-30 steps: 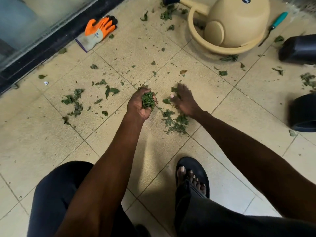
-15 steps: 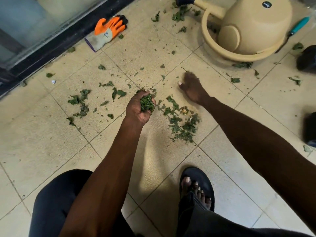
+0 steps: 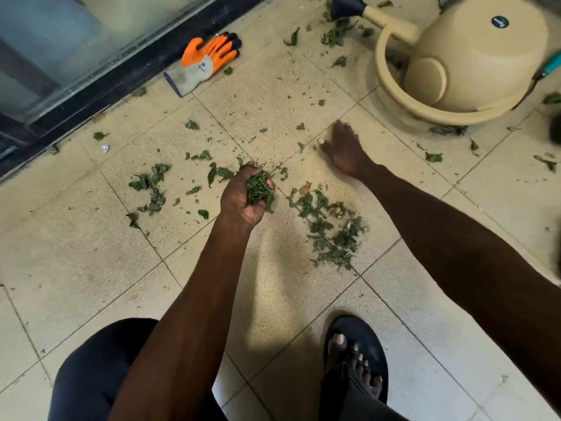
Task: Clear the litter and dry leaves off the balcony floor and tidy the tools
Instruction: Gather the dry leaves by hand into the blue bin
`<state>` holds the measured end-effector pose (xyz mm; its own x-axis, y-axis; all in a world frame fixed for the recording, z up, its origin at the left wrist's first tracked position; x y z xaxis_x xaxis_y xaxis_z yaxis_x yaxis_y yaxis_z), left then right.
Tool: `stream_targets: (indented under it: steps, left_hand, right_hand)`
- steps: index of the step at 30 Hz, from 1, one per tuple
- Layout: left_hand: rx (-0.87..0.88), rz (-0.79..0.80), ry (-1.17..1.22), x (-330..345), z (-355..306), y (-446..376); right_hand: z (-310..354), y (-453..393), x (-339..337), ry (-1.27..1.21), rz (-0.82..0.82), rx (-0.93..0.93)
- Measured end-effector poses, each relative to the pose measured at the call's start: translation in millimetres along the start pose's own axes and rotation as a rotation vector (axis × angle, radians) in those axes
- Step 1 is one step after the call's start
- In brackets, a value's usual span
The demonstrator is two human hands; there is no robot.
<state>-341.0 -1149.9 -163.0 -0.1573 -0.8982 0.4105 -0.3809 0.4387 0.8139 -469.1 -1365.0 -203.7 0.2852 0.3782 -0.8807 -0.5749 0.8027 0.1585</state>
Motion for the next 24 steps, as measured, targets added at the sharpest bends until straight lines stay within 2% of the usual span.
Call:
stream_targets:
  steps: [3, 6, 8, 11, 13, 14, 16, 24]
  left_hand:
    - [-0.008, -0.012, 0.026, -5, -4, -3]
    - [-0.009, -0.03, 0.031, -11, -8, -5]
    - [-0.003, -0.032, 0.048, -13, -12, -5]
    - [0.026, -0.043, 0.08, -18, -21, -5]
    - [0.037, -0.038, 0.101, -22, -28, -4]
    - [0.043, -0.036, 0.115, -24, -31, -3]
    - [0.052, -0.029, 0.137, -29, -37, -2]
    - [0.094, -0.049, 0.155, -42, -55, 7]
  right_hand:
    - [39, 40, 33, 0.102, 0.161, -0.347]
    - [69, 82, 50, 0.031, 0.318, -0.542]
    - [72, 68, 38, -0.097, 0.233, -0.487]
    - [54, 2, 16, -0.133, 0.015, -0.205]
    - [41, -33, 12, -0.149, -0.009, -0.006]
    - [40, -44, 14, -0.161, 0.002, 0.029]
    - [54, -48, 22, -0.124, 0.038, -0.03]
    - [141, 33, 79, -0.042, 0.169, -0.539]
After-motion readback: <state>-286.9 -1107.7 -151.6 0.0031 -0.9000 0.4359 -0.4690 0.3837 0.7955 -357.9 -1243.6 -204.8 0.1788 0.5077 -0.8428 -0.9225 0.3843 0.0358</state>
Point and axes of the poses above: each hand's wrist, its own y-axis away from the middle knuckle, its own x-axis out of the palm, z = x × y, the point moved 7 cm from there along -y, towards the middle knuckle, and after that the axes turned 9 degrees about -z, right-handed, at the moved point
